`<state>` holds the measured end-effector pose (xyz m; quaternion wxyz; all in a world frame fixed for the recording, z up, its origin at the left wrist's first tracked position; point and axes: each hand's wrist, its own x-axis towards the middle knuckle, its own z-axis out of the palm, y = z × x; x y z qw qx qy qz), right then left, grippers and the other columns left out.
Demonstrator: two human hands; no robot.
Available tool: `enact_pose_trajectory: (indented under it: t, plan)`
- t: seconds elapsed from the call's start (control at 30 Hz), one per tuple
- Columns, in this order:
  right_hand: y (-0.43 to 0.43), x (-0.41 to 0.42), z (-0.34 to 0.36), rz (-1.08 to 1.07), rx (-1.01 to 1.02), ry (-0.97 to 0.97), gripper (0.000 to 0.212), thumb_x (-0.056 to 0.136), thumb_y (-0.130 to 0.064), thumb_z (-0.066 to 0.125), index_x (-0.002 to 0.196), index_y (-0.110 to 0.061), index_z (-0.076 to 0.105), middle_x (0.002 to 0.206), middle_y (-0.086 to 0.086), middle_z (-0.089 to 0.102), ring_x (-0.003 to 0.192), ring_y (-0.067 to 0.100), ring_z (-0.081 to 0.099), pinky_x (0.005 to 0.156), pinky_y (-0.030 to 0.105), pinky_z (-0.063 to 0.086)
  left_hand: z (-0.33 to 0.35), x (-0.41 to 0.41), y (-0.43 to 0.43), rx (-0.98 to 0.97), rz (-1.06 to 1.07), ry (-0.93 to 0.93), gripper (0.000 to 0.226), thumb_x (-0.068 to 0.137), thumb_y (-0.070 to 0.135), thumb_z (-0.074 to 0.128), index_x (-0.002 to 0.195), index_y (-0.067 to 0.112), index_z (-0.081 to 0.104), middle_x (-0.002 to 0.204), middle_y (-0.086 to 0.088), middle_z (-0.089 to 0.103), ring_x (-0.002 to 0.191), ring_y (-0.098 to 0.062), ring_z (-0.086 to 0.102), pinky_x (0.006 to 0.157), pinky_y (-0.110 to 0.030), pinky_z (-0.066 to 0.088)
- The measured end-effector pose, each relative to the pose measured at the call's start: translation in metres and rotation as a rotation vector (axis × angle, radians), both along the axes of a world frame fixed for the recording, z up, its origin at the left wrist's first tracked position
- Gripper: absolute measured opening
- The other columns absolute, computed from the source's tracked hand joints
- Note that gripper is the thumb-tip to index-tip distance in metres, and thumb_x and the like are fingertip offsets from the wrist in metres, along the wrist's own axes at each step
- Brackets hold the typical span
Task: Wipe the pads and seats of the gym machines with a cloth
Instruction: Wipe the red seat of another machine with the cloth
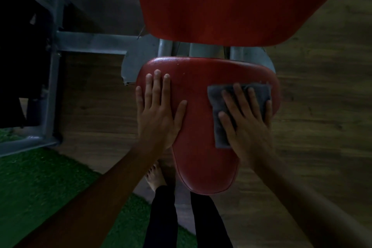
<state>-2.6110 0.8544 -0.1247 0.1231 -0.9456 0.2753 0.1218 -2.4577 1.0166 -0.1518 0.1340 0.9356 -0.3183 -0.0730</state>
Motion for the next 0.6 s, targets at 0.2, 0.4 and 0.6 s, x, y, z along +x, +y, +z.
enact_pose_trajectory:
  t: [0.2,0.4,0.6]
  plan:
    - [0.004,0.075,-0.009,-0.22,-0.034,-0.042,0.064,0.1,-0.057,0.015,0.157,-0.031,0.003,0.166,-0.001,-0.004,0.152,0.024,-0.008,0.117,0.06,-0.006,-0.003,0.001,0.001,-0.012,0.007,0.002,0.074,0.101,0.057,0.024,0.158,0.009,0.019,0.166,-0.013,0.012,0.154,-0.026,0.004,0.125,-0.048,0.001]
    - [0.012,0.046,0.012,-0.083,0.207,-0.144,0.062,0.101,-0.059,0.024,0.156,-0.036,0.009,0.165,-0.008,-0.003,0.151,0.01,-0.005,0.122,0.047,0.0,0.008,0.003,-0.006,-0.125,0.111,0.13,0.069,0.1,0.052,0.023,0.155,0.011,0.025,0.165,-0.011,0.017,0.153,-0.023,0.004,0.124,-0.051,0.001]
    - [-0.054,0.036,0.01,-0.329,0.26,-0.407,0.049,0.104,-0.038,0.027,0.149,-0.023,0.037,0.16,0.003,0.028,0.147,0.018,0.023,0.117,0.053,0.025,0.037,-0.057,-0.082,-0.202,-0.156,0.122,0.051,0.104,0.03,0.027,0.146,0.006,0.044,0.157,-0.012,0.037,0.151,-0.027,0.022,0.125,-0.046,0.007]
